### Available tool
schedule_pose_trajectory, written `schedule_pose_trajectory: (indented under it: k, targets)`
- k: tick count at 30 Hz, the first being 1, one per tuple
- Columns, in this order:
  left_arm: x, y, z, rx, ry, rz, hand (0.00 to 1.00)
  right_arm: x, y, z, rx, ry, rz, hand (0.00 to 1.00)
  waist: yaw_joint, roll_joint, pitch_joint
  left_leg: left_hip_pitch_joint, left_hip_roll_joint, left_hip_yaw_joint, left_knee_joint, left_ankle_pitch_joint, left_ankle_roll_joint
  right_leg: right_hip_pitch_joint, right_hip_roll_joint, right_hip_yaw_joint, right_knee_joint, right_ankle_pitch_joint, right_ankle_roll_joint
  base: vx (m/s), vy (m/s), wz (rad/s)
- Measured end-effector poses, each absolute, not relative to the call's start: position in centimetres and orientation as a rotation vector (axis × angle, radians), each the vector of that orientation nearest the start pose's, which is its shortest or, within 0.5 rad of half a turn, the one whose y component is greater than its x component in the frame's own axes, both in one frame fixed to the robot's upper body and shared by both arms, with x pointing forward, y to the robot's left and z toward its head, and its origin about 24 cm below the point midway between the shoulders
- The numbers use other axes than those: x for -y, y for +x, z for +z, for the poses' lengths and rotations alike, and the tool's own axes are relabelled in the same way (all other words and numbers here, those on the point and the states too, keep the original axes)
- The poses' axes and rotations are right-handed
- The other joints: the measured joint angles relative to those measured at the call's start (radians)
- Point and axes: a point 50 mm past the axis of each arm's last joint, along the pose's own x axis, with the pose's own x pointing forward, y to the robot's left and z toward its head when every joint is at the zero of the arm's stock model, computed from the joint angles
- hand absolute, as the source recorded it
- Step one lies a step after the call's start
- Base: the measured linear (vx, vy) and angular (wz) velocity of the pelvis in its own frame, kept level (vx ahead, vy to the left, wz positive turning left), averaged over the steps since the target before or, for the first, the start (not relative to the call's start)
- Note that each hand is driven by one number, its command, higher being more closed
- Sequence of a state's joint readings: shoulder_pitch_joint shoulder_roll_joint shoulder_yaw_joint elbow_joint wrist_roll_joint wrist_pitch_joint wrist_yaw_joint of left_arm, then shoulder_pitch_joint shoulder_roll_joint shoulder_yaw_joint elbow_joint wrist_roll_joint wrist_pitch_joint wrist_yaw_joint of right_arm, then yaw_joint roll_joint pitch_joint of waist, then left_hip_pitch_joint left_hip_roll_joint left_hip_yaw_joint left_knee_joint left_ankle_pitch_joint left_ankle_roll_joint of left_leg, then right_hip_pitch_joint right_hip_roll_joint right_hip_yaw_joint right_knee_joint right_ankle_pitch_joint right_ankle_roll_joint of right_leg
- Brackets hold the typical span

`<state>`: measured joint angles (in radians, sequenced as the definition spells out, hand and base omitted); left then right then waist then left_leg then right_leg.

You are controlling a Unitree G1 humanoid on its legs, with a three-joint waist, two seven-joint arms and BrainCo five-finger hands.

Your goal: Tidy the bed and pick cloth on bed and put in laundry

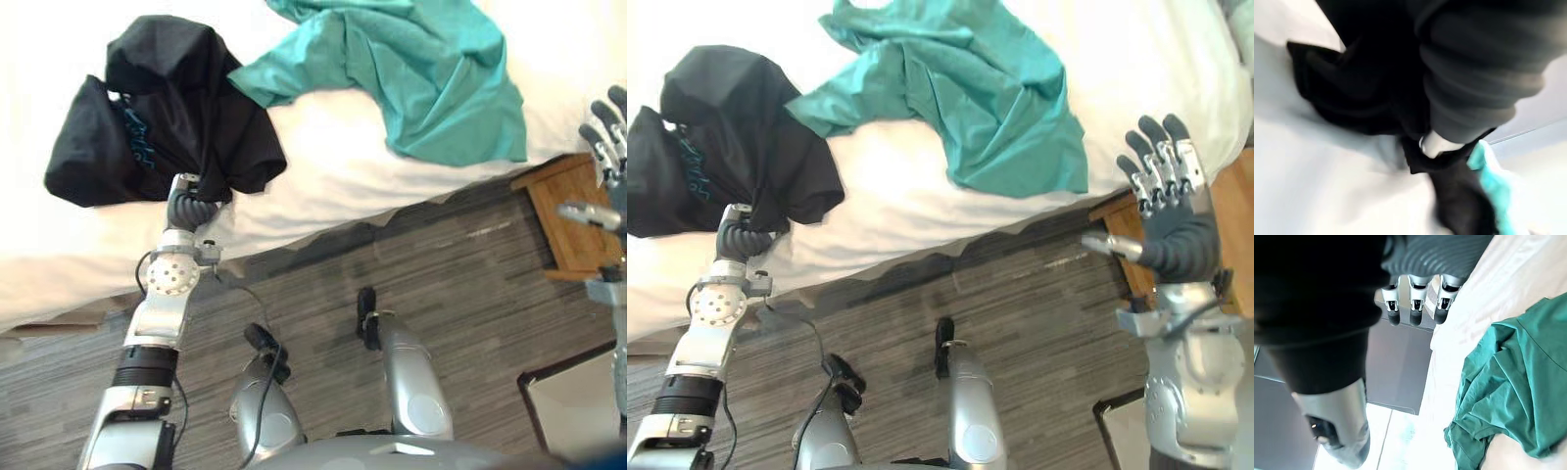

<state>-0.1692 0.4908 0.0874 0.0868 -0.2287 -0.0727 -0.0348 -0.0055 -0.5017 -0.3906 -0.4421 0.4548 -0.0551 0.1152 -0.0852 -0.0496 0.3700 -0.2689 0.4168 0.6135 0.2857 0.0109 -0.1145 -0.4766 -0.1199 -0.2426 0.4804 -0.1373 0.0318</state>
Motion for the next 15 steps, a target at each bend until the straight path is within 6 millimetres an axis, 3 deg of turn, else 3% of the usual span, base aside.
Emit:
schedule_pose_trajectory:
  k: [2,6,10,15]
  targets:
    - [-24.6,26.7,9.7,0.108,0.189,-0.048,1.0,27.4,23.2,19.3,0.489,-0.211,-0.11,0.0,0.025,-0.004,-0.008,-0.046,0.0,-0.066,0.014,-0.002,0.003,0.004,0.005,-0.037,-0.017,0.003,-0.005,-0.1,-0.047,0.45]
    - [-25.1,25.5,8.1,-0.009,0.157,-0.077,1.0,30.0,25.5,18.5,0.359,-0.223,-0.275,0.0,0.052,-0.011,-0.005,-0.104,0.001,-0.143,0.01,0.016,0.006,0.016,0.011,-0.086,-0.053,0.019,-0.02,-0.05,-0.017,0.42]
    - [-25.7,24.2,6.5,-0.129,0.062,-0.145,1.0,32.6,27.8,20.6,0.315,-0.226,-0.412,0.0,0.096,-0.022,0.001,-0.149,-0.005,-0.217,0.002,0.04,0.002,0.04,0.016,-0.144,-0.095,0.036,-0.027,-0.01,-0.008,0.38]
    - [-25.3,23.8,4.9,-0.208,0.013,-0.192,1.0,34.4,30.5,24.1,0.279,-0.283,-0.511,0.0,0.11,-0.042,0.015,-0.214,-0.017,-0.261,-0.001,0.055,0.006,0.023,0.017,-0.174,-0.142,0.068,-0.032,0.01,0.019,0.17]
